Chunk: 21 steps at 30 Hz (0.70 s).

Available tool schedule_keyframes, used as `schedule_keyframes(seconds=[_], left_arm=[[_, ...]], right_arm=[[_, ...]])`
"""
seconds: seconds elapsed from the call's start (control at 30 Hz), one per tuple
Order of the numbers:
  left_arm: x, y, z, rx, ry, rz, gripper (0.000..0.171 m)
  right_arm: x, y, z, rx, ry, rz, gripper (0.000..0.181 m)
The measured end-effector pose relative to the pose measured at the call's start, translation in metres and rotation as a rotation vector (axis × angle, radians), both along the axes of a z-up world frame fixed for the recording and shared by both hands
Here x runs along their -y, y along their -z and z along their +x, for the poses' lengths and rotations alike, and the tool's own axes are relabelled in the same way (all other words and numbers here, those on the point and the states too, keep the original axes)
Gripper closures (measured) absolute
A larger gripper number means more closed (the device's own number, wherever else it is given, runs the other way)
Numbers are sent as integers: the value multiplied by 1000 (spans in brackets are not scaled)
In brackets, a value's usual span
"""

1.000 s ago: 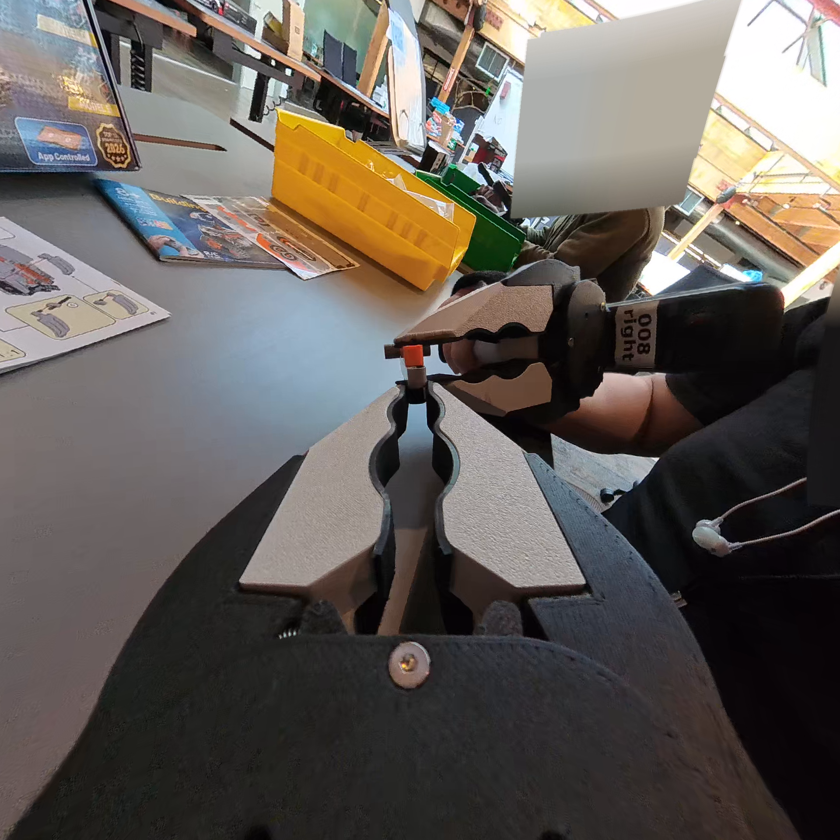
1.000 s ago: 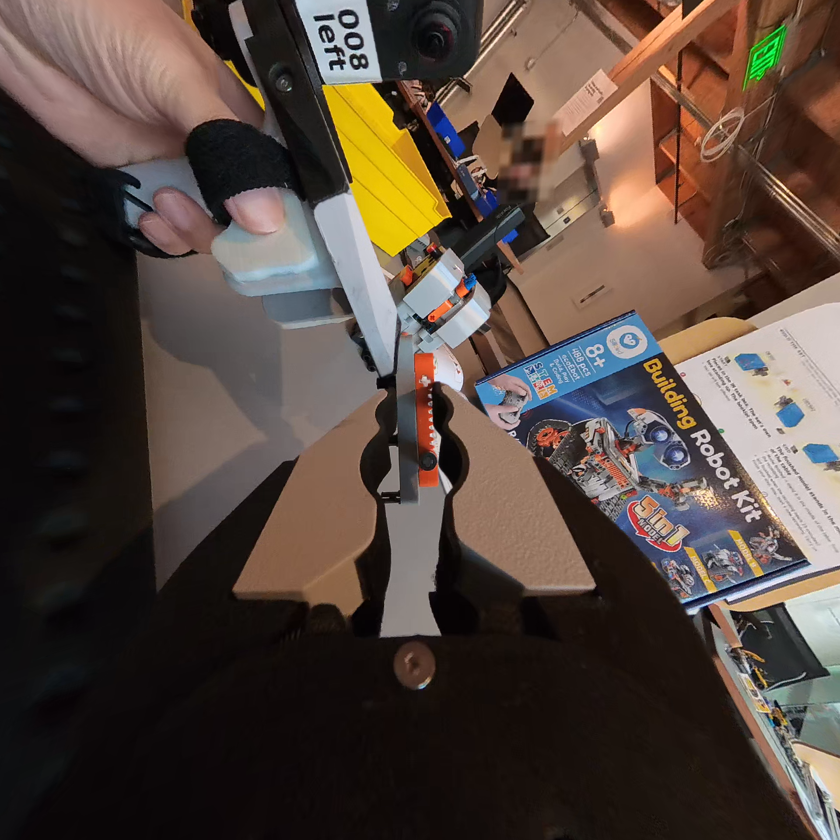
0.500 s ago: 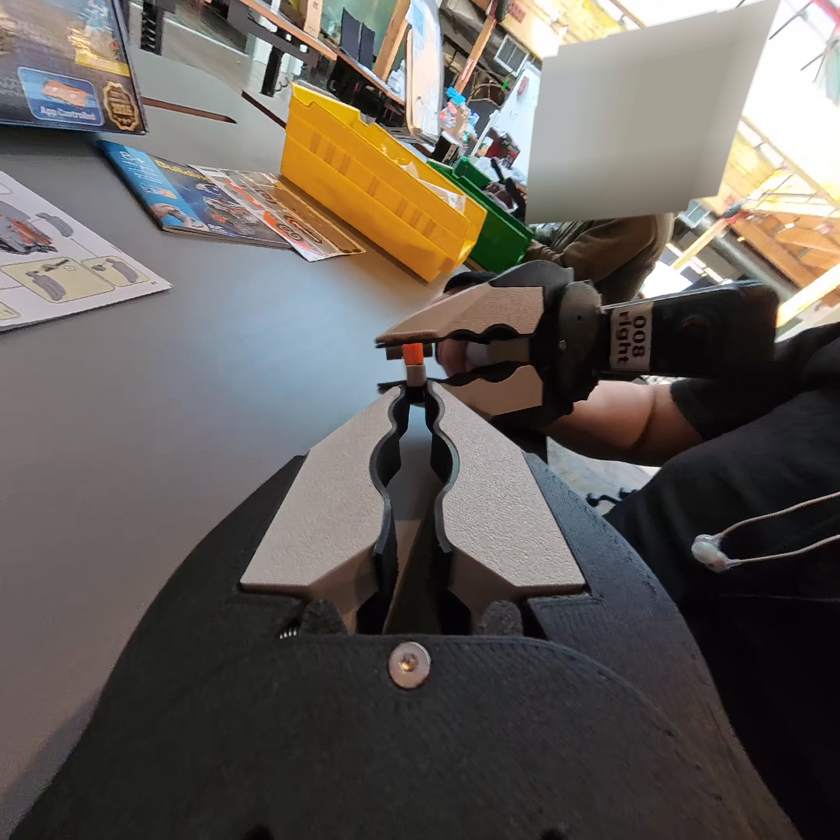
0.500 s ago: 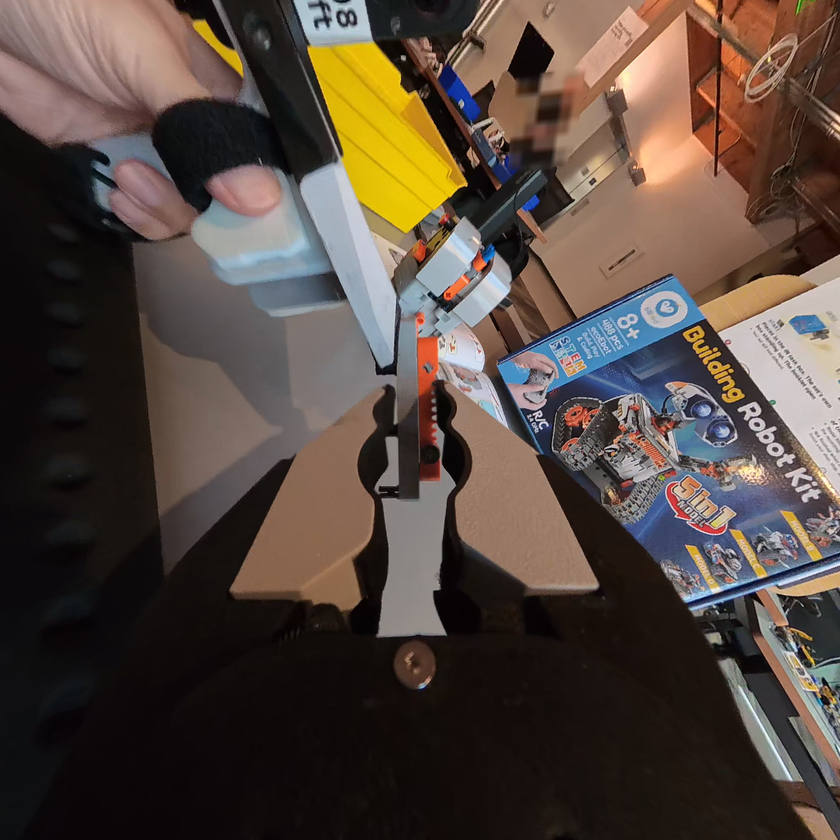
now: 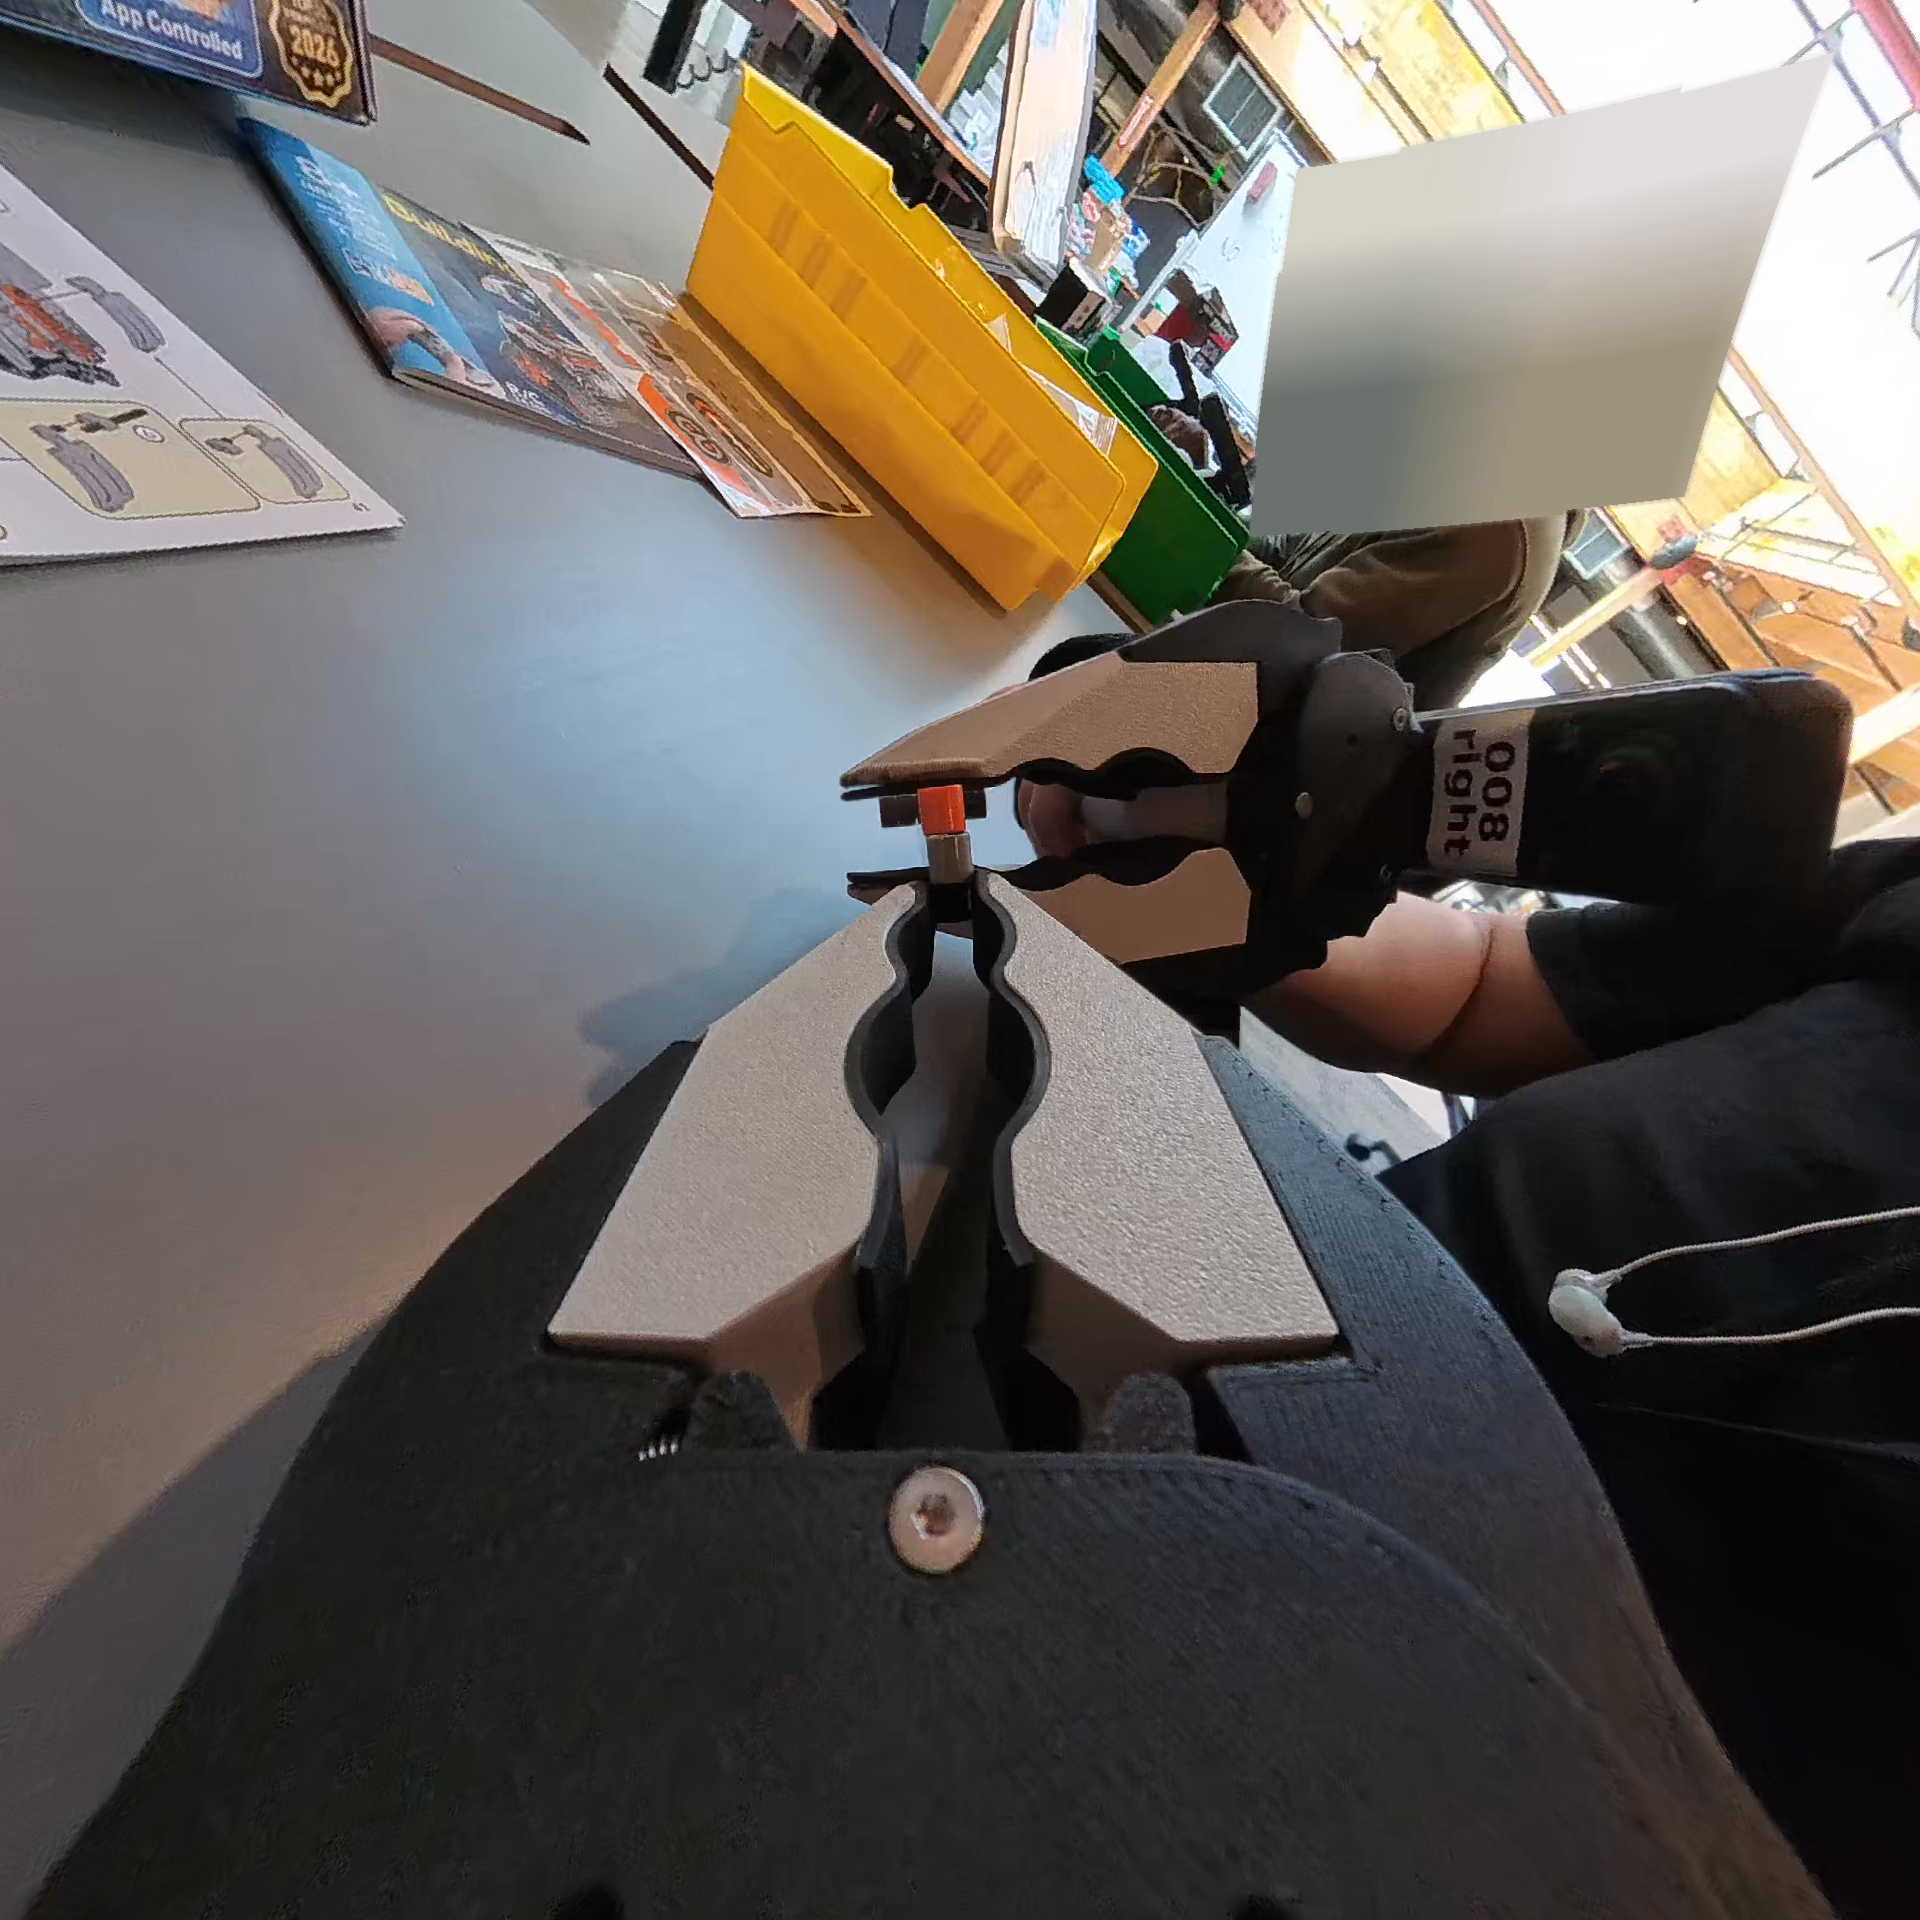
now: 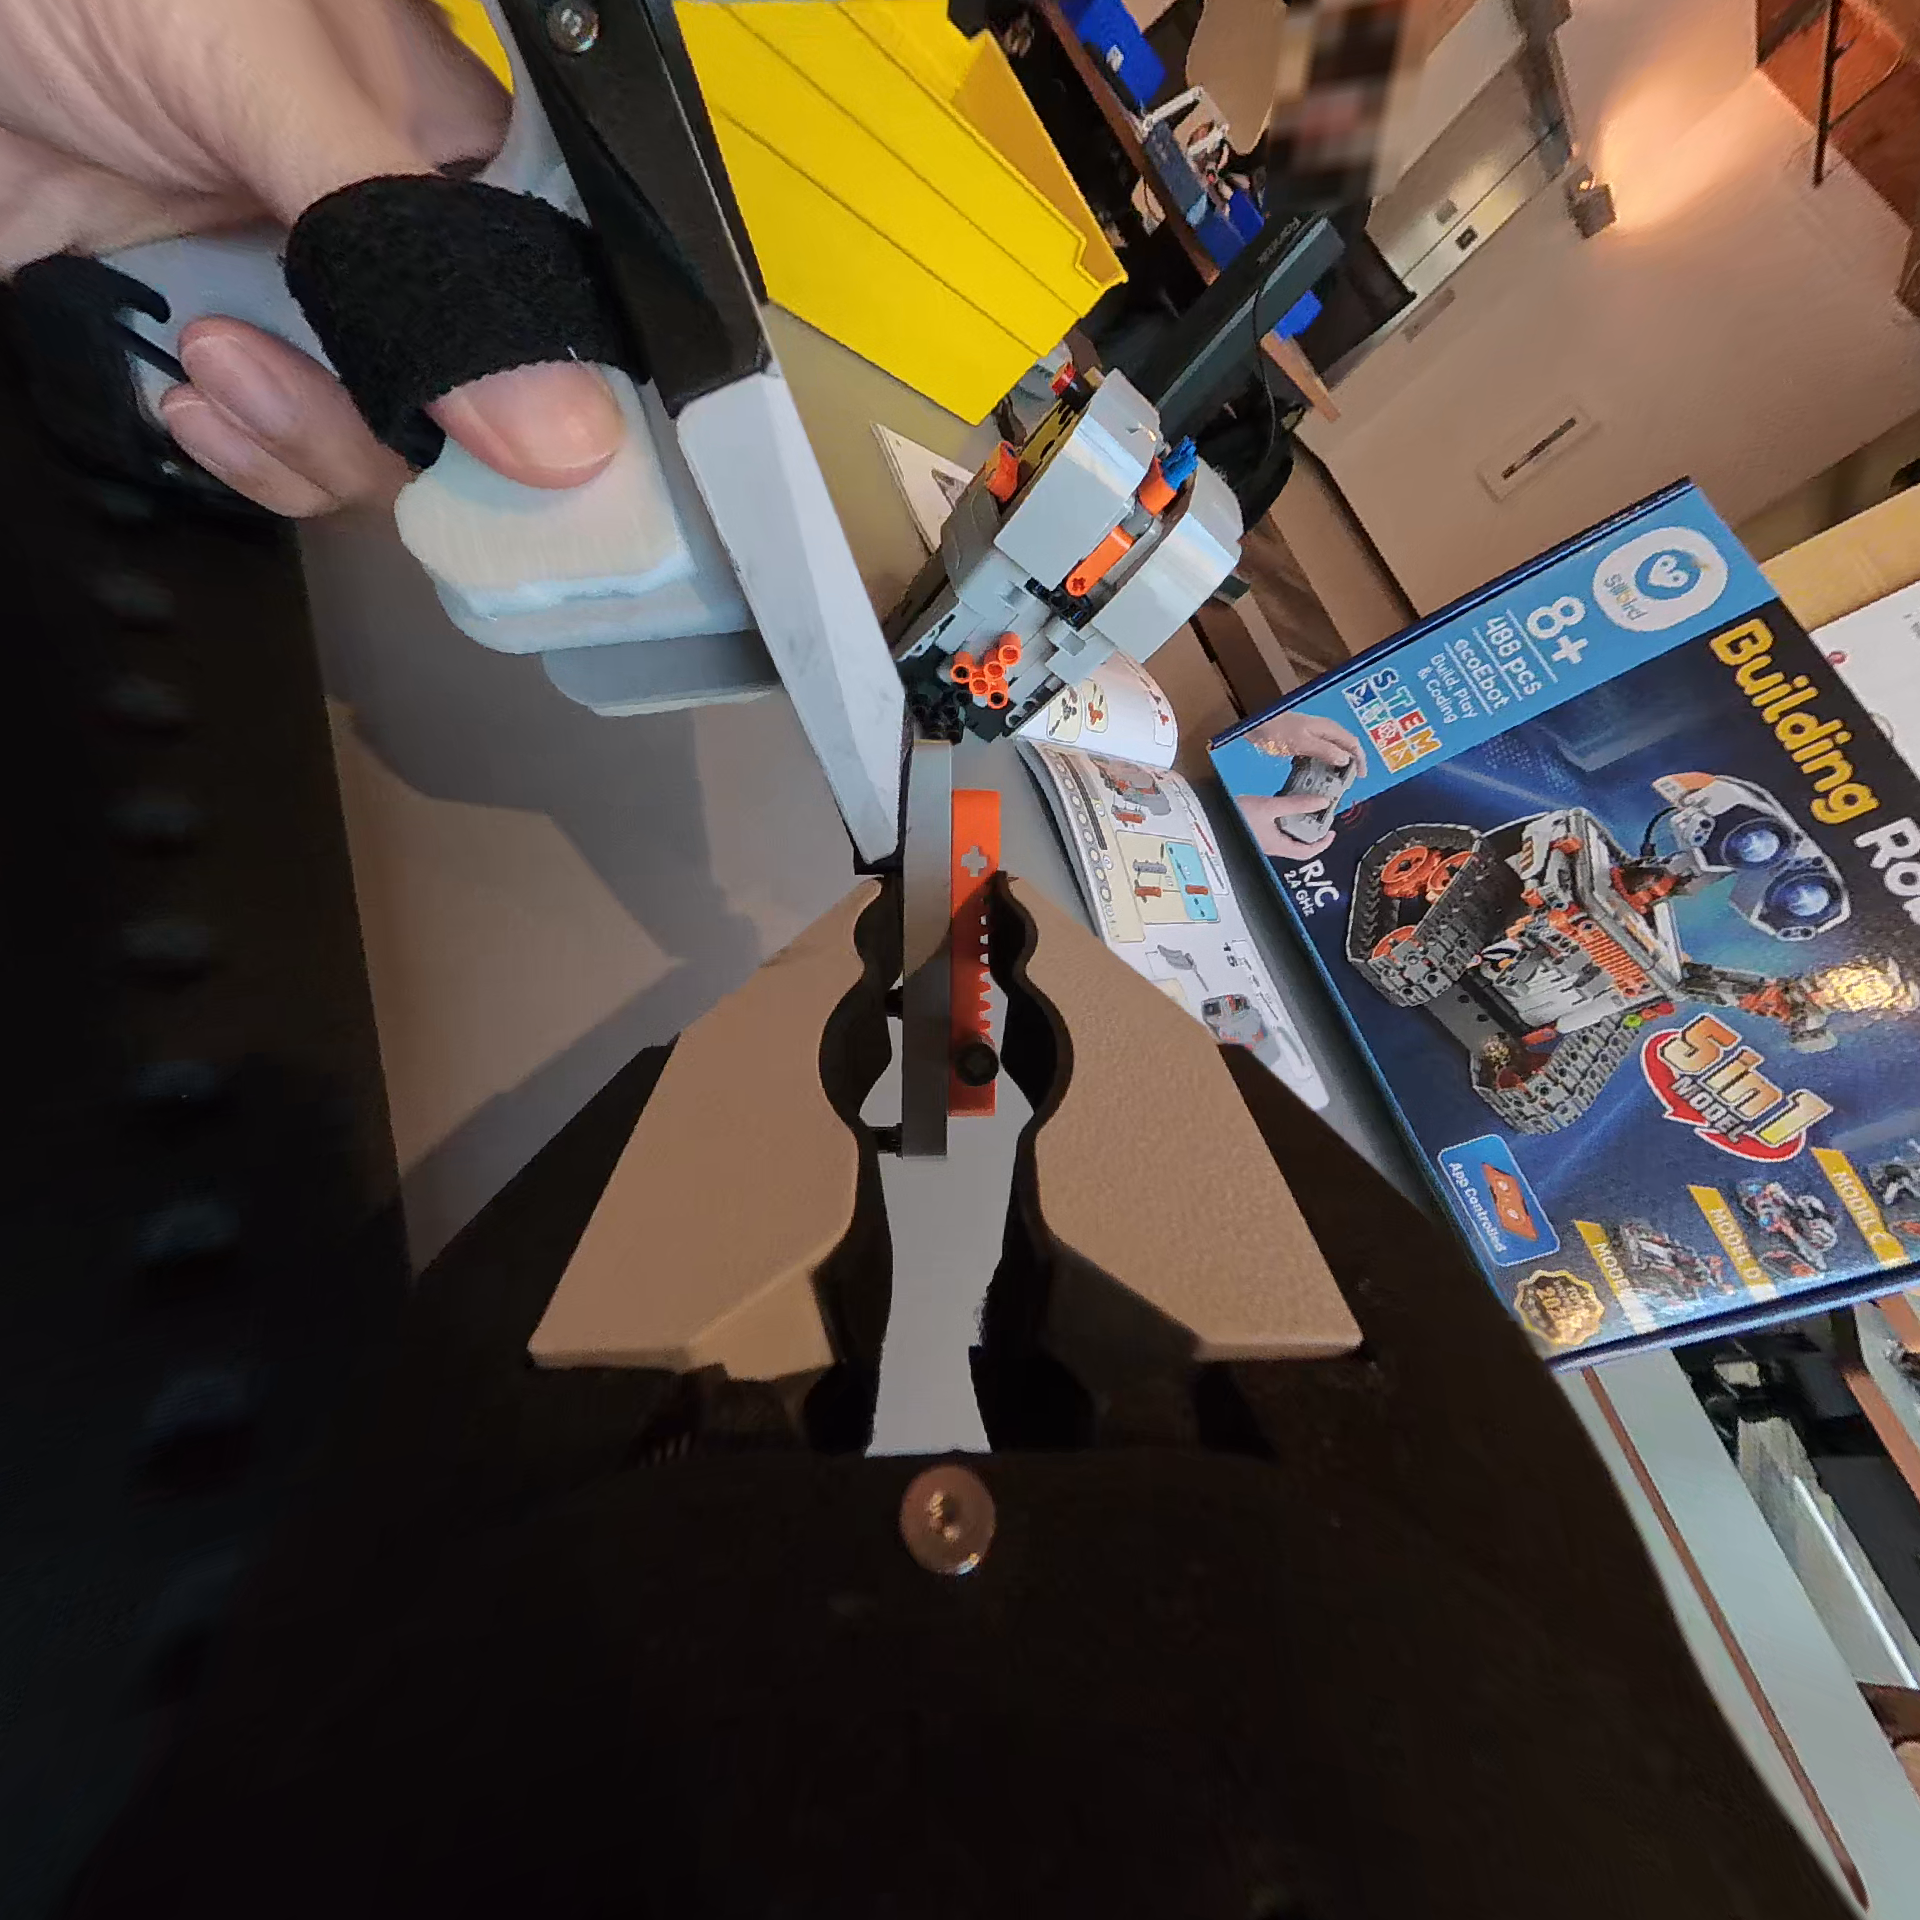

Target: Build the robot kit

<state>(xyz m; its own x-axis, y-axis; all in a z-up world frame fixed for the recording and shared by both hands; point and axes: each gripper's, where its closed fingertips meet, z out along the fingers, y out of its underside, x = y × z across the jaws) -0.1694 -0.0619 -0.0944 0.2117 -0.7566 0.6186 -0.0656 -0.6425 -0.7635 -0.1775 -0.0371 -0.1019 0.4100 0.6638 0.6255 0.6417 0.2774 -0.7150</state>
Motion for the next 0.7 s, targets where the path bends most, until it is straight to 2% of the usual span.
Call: schedule_keyframes(seconds=[0.2,0.43,0.7], left_arm=[[-4,1,-1,40,-30,-77,166],[-8,-2,-4,68,-93,-90,166],[-11,0,-2,78,-104,-128,166]], right_arm=[[-3,2,0,-8,16,-30,166],[-6,1,3,-27,37,-45,167],[-8,4,5,-36,42,-73,167]])
